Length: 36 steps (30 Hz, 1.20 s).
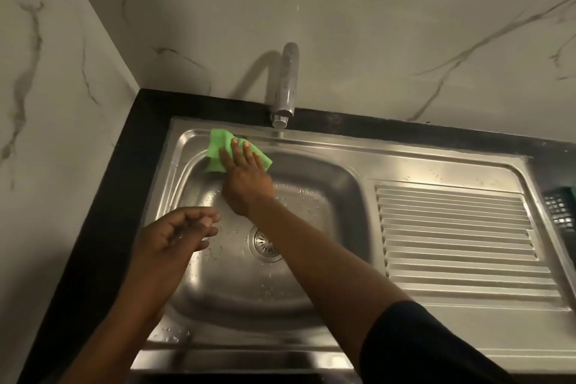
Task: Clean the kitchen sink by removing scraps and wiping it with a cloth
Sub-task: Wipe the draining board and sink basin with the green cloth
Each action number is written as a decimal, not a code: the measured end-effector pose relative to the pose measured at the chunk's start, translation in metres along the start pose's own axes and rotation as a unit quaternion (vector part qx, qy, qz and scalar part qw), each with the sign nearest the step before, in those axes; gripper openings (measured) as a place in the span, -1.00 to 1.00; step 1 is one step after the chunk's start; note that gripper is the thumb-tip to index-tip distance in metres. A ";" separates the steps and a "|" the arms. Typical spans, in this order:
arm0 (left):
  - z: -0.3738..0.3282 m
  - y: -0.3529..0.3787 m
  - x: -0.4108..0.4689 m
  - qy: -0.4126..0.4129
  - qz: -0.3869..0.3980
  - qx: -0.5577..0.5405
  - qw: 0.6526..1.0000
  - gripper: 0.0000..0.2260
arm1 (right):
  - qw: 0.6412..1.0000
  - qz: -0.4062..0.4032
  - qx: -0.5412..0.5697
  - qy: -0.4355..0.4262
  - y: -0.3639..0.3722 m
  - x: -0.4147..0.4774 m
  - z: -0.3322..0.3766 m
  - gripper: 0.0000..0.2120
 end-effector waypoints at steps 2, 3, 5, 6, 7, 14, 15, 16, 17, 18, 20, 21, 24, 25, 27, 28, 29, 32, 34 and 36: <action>0.001 -0.002 0.001 -0.003 -0.001 -0.009 1.000 -0.74 | 0.999 -0.013 -0.045 -0.009 -0.014 -0.006 -0.024 -0.35; 0.002 -0.003 0.001 -0.007 0.001 -0.010 1.000 -0.75 | 0.998 -0.022 -0.060 -0.006 -0.023 -0.012 -0.042 -0.35; 0.006 -0.002 0.002 -0.012 0.009 -0.008 1.000 -0.76 | 0.994 -0.036 -0.100 -0.001 -0.040 -0.033 -0.084 -0.38; 0.008 -0.002 0.002 -0.013 0.012 -0.005 1.000 -0.77 | 0.992 -0.040 -0.120 0.007 -0.047 -0.046 -0.104 -0.39; 0.009 -0.002 0.003 -0.013 0.016 -0.003 1.000 -0.78 | 0.990 -0.042 -0.133 0.022 -0.053 -0.059 -0.125 -0.39; 0.015 -0.010 0.008 -0.018 0.020 0.002 1.000 -0.79 | 0.954 -0.160 -0.052 0.249 -0.106 -0.098 -0.215 -0.24; 0.016 -0.010 0.008 -0.021 0.021 0.003 1.000 -0.78 | 0.950 -0.166 -0.033 0.263 -0.105 -0.097 -0.216 -0.31; 0.017 -0.012 0.008 -0.023 0.022 0.004 0.999 -0.77 | 0.953 -0.162 -0.014 0.258 -0.098 -0.091 -0.209 -0.37; 0.017 -0.013 0.008 -0.025 0.020 0.004 0.999 -0.76 | 0.959 -0.152 0.000 0.240 -0.088 -0.081 -0.197 -0.40; 0.018 -0.016 0.007 -0.027 0.017 0.004 0.999 -0.76 | 0.965 -0.142 0.010 0.220 -0.076 -0.068 -0.180 -0.41; 0.018 -0.023 0.008 -0.032 0.008 0.001 0.999 -0.76 | 0.973 -0.136 0.025 0.186 -0.054 -0.040 -0.138 -0.41; 0.019 -0.028 0.008 -0.035 0.002 -0.001 0.999 -0.76 | 0.975 -0.139 0.038 0.168 -0.045 -0.025 -0.114 -0.40; 0.020 -0.041 0.006 -0.042 -0.012 -0.002 0.999 -0.74 | 0.970 -0.151 0.084 0.172 -0.026 0.007 -0.059 -0.39; 0.022 -0.045 0.005 -0.047 -0.017 -0.002 0.999 -0.74 | 0.968 -0.150 0.098 0.178 -0.021 0.012 -0.044 -0.38; 0.025 -0.053 0.003 -0.054 -0.027 0.002 0.998 -0.78 | 0.976 -0.122 0.134 0.122 -0.005 0.024 0.002 -0.38; 0.026 -0.057 0.001 -0.058 -0.032 0.007 0.998 -0.80 | 0.982 -0.104 0.145 0.066 0.003 0.030 0.033 -0.41; 0.028 -0.062 0.000 -0.061 -0.040 0.011 0.997 -0.83 | 0.985 -0.090 0.148 0.019 0.011 0.036 0.060 -0.44; 0.027 -0.078 -0.002 -0.057 -0.064 0.005 0.996 -0.84 | 0.978 -0.098 0.183 0.015 0.017 0.054 0.088 -0.47; 0.024 -0.089 -0.004 -0.050 -0.080 -0.003 0.995 -0.85 | 0.978 -0.094 0.185 0.018 0.018 0.063 0.086 -0.46; 0.026 -0.095 -0.005 -0.052 -0.084 -0.001 0.995 -0.86 | 0.979 -0.079 0.189 0.008 0.018 0.067 0.081 -0.47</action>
Point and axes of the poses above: each hand's wrist, its own x-axis towards the middle knuckle, its own y-axis out of the palm, z = x × y, the point moved 9 cm from there along x, towards the middle knuckle, and after that the axes turned 7 degrees about -z, right-handed, at the moved point
